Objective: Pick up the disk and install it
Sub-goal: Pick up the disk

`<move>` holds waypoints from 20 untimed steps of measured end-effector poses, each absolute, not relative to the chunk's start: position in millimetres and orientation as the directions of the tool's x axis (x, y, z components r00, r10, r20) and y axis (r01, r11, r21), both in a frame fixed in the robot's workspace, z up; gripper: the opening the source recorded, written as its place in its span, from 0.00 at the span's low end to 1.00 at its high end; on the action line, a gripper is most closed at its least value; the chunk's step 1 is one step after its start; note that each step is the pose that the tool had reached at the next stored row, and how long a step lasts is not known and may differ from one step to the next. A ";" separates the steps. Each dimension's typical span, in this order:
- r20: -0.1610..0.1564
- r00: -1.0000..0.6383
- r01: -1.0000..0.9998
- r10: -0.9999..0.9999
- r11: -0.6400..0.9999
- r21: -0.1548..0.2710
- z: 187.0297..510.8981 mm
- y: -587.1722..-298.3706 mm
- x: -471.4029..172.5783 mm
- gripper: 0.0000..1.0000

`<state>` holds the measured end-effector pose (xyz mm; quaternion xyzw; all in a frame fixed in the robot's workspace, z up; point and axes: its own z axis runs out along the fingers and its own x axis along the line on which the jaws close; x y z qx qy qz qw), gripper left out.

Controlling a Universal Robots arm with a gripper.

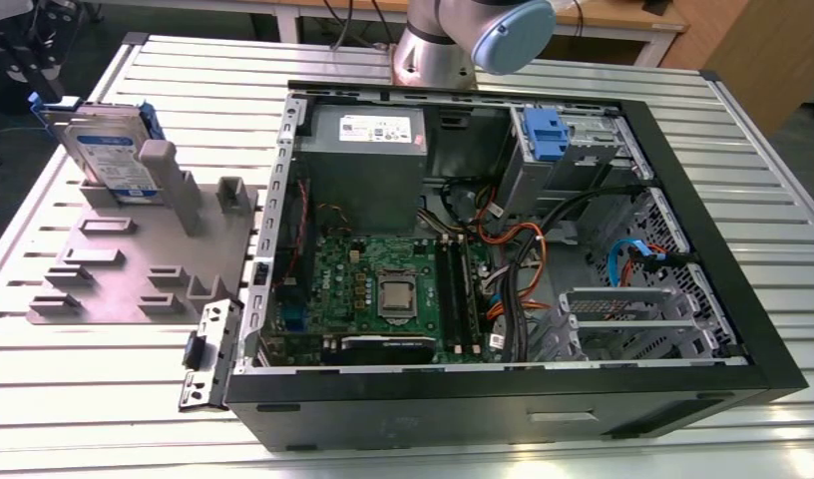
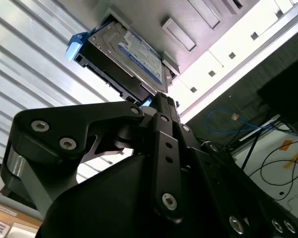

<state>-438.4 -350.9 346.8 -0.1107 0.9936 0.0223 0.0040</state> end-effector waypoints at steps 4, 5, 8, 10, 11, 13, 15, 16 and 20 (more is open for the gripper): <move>-0.013 -0.973 -0.229 -0.229 0.972 0.043 346.9 -350.9 -438.4 0.11; -0.013 -0.973 -0.230 -0.230 0.972 0.043 346.9 -350.9 -438.4 0.11; -0.013 -0.973 -0.231 -0.230 0.972 0.043 346.9 -350.9 -438.4 0.11; -0.013 -0.973 -0.231 -0.231 0.972 0.043 346.9 -350.9 -438.4 0.11; -0.013 -0.973 -0.231 -0.231 0.972 0.043 346.9 -350.9 -438.4 0.11; -0.013 -0.973 -0.231 -0.231 0.972 0.043 346.9 -350.9 -438.4 0.11; -0.013 -0.973 -0.231 -0.231 0.972 0.043 346.9 -350.9 -438.4 0.11; -0.013 -0.973 -0.232 -0.231 0.972 0.043 346.9 -350.9 -438.4 0.11; -0.013 -0.970 -0.244 -0.243 0.969 0.043 346.8 -350.9 -438.4 0.11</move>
